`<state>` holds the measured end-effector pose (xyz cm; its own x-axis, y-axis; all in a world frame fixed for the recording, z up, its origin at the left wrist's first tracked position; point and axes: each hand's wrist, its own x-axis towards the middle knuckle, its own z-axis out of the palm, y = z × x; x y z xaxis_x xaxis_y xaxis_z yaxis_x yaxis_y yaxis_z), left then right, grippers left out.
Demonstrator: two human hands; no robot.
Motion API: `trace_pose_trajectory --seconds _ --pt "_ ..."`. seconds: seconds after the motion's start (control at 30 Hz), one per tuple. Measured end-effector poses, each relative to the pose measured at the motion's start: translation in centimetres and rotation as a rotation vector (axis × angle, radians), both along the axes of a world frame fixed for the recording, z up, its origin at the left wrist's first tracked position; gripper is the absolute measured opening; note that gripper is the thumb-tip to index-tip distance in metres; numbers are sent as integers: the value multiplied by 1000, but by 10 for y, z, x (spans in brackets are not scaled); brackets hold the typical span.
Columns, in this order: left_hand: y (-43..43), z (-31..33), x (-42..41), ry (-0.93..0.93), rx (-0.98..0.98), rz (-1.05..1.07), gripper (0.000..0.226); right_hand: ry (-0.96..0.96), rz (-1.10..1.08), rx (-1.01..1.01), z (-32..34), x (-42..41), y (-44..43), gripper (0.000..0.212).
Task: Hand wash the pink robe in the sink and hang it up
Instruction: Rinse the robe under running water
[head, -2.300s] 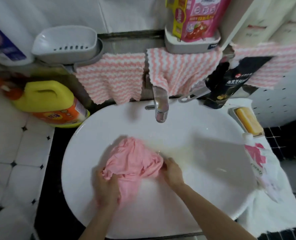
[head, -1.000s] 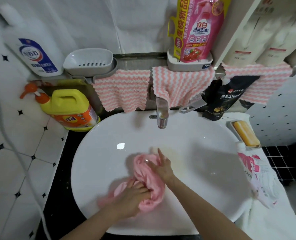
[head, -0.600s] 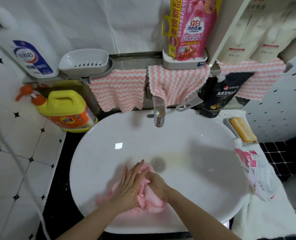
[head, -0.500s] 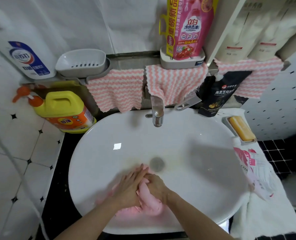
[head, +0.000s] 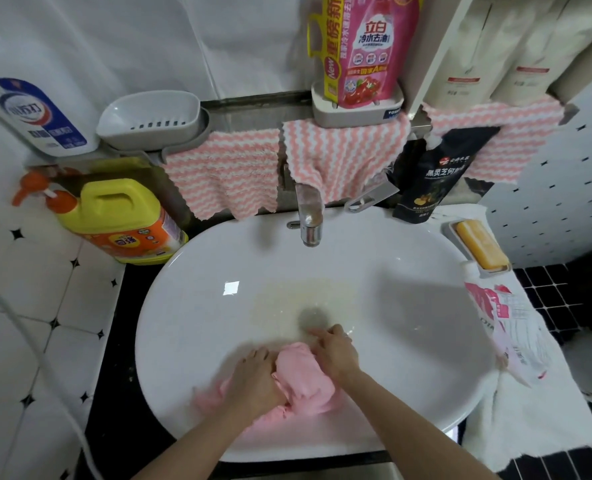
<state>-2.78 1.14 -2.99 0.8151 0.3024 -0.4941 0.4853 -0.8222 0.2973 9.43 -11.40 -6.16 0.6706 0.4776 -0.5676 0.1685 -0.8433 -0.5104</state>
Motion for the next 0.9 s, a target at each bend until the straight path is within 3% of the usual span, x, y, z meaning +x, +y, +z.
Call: trace_pose_trajectory --seconds 0.17,0.3,0.37,0.43,0.5,0.6,0.73,0.9 --pt "0 -8 -16 -209 167 -106 64 3 46 -145 -10 7 26 37" --pt "1 -12 -14 -148 89 -59 86 25 -117 -73 6 14 20 31" --pt "1 -12 -13 -159 51 -27 81 63 -85 69 17 6 11 53" --pt "1 -8 -13 -111 0 -13 90 145 28 176 26 -16 6 60" --pt "2 -10 -12 -77 -3 -61 100 149 190 115 28 -41 3 66" --pt "4 -15 -13 -7 -14 -120 94 39 213 24 27 -56 -1 87" --pt "1 -9 -14 72 -52 1 88 52 175 -1 23 -54 -3 66" --pt "0 -10 -11 117 -68 93 93 85 121 -4 29 -56 2 62"
